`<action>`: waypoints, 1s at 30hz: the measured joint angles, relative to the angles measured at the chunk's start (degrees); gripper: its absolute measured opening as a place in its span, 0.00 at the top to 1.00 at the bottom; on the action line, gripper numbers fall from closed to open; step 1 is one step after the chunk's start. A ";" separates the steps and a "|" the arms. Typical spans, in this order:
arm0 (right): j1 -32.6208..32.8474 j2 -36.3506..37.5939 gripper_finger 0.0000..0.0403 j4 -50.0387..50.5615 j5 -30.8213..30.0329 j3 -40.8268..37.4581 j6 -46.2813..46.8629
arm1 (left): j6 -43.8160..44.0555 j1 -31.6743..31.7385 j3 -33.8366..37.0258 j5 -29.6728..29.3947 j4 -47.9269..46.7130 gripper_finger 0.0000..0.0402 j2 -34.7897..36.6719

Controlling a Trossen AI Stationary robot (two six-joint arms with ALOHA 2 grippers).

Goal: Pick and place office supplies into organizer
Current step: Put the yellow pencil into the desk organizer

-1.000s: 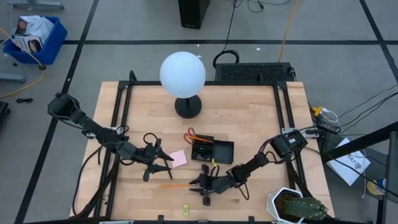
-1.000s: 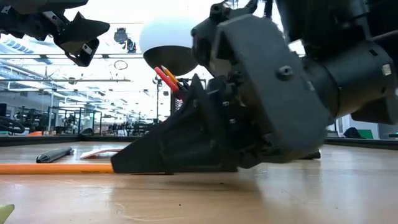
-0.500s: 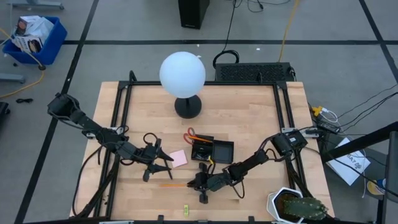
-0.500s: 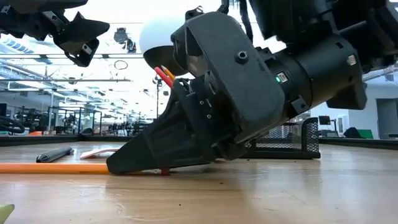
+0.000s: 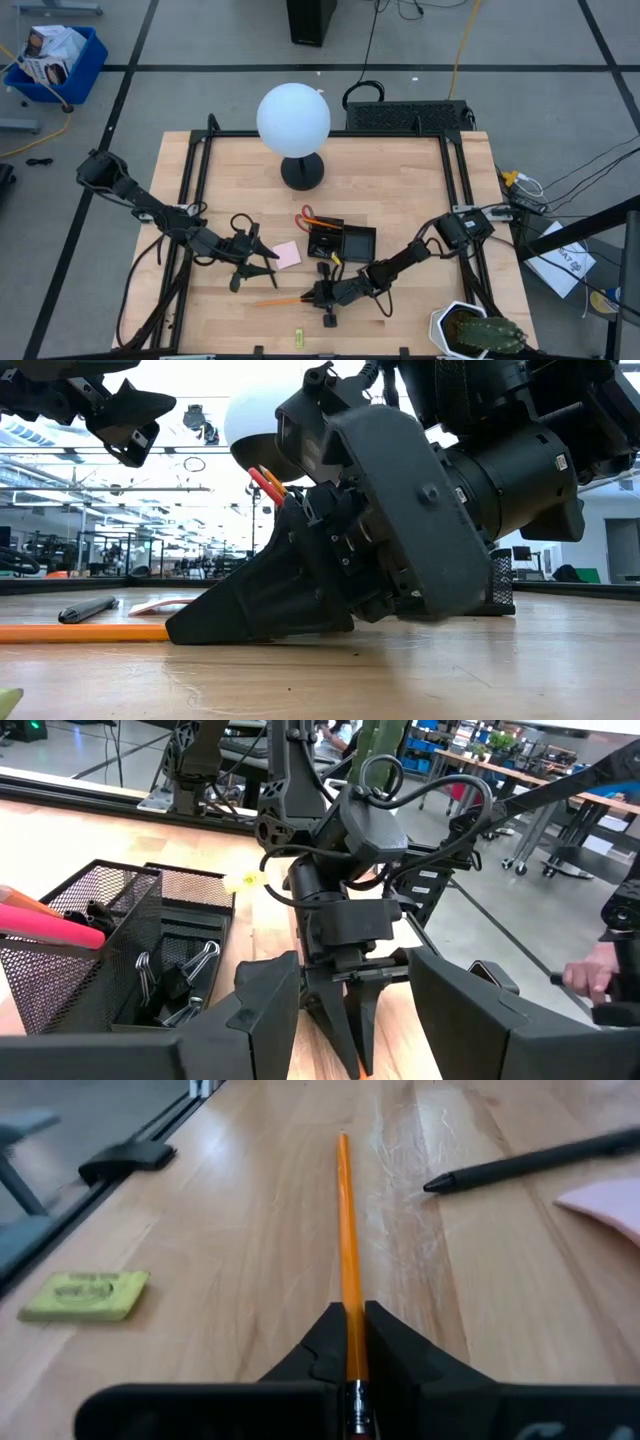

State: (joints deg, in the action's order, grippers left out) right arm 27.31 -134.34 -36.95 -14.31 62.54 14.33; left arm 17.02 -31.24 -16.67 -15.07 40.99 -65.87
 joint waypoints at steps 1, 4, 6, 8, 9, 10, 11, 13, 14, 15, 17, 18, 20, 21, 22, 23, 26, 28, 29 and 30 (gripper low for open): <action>-0.25 0.00 0.96 0.28 0.02 0.00 1.72 | -0.01 0.00 0.00 0.00 0.01 0.51 0.00; -0.33 0.07 0.97 0.51 0.20 0.00 4.02 | -0.03 0.00 -0.01 0.00 0.01 0.51 0.00; -0.30 0.07 0.97 -0.57 -0.14 -0.06 2.90 | -0.05 0.00 -0.02 0.00 0.02 0.51 0.00; -0.30 0.48 0.97 -1.10 -0.38 -0.20 2.26 | -0.09 0.00 -0.01 0.00 0.01 0.51 0.00; -0.30 0.86 0.97 -1.07 -0.25 -0.24 2.02 | -0.11 0.00 0.00 0.00 0.02 0.51 0.00; -0.33 1.45 0.97 -0.77 -0.41 -0.28 1.51 | -0.11 0.00 -0.01 0.00 0.00 0.51 0.00; -0.30 2.03 0.97 -0.48 -0.63 -0.30 1.08 | -0.11 0.00 -0.01 0.00 0.00 0.51 0.00; -0.25 3.28 0.97 -0.29 -1.03 -0.52 -0.19 | -0.13 0.00 -0.01 0.00 0.00 0.51 0.00; -0.14 3.86 0.97 0.10 -1.24 -0.66 -0.62 | -0.14 0.00 0.00 0.00 -0.02 0.51 0.00; 0.07 4.52 0.97 0.07 -1.90 -0.66 -1.07 | -0.15 0.00 0.00 0.00 0.05 0.51 0.00; 0.62 6.19 0.97 -0.35 -4.49 -0.66 -2.64 | -0.16 0.00 0.00 0.00 0.09 0.51 0.00; 0.88 7.17 0.97 -0.69 -5.78 -0.68 -3.48 | -0.34 0.00 0.00 0.00 0.14 0.51 0.00; 1.33 8.48 0.97 0.32 -7.38 -0.69 -4.89 | -0.35 0.00 0.00 0.00 0.25 0.51 0.00; 1.46 9.02 0.97 0.43 -7.95 -0.75 -5.51 | -0.35 0.00 0.00 0.00 0.29 0.51 0.00; 1.53 9.67 0.97 0.72 -8.49 -0.79 -6.39 | -0.35 0.00 0.00 0.00 0.37 0.51 0.00; 1.53 10.02 0.97 0.82 -9.03 -0.81 -6.74 | -0.35 -0.01 0.00 0.00 0.38 0.51 0.00; 1.78 11.10 0.97 0.67 -10.67 -0.81 -7.83 | -0.34 0.00 0.00 0.00 0.46 0.51 0.00; 1.97 11.25 0.97 -0.99 -11.26 -0.79 -8.38 | -0.34 0.00 0.00 0.00 0.38 0.51 0.00; 2.08 11.26 0.97 -1.71 -11.26 -0.79 -8.96 | -0.33 0.00 0.00 0.00 0.35 0.51 0.00; 2.23 11.23 0.97 -2.39 -11.23 -0.79 -9.31 | -0.33 0.00 0.00 0.00 0.43 0.51 0.00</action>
State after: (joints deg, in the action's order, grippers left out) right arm 29.53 -123.11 -39.34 -25.54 61.76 5.02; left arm 16.69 -31.24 -16.67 -15.07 41.42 -65.87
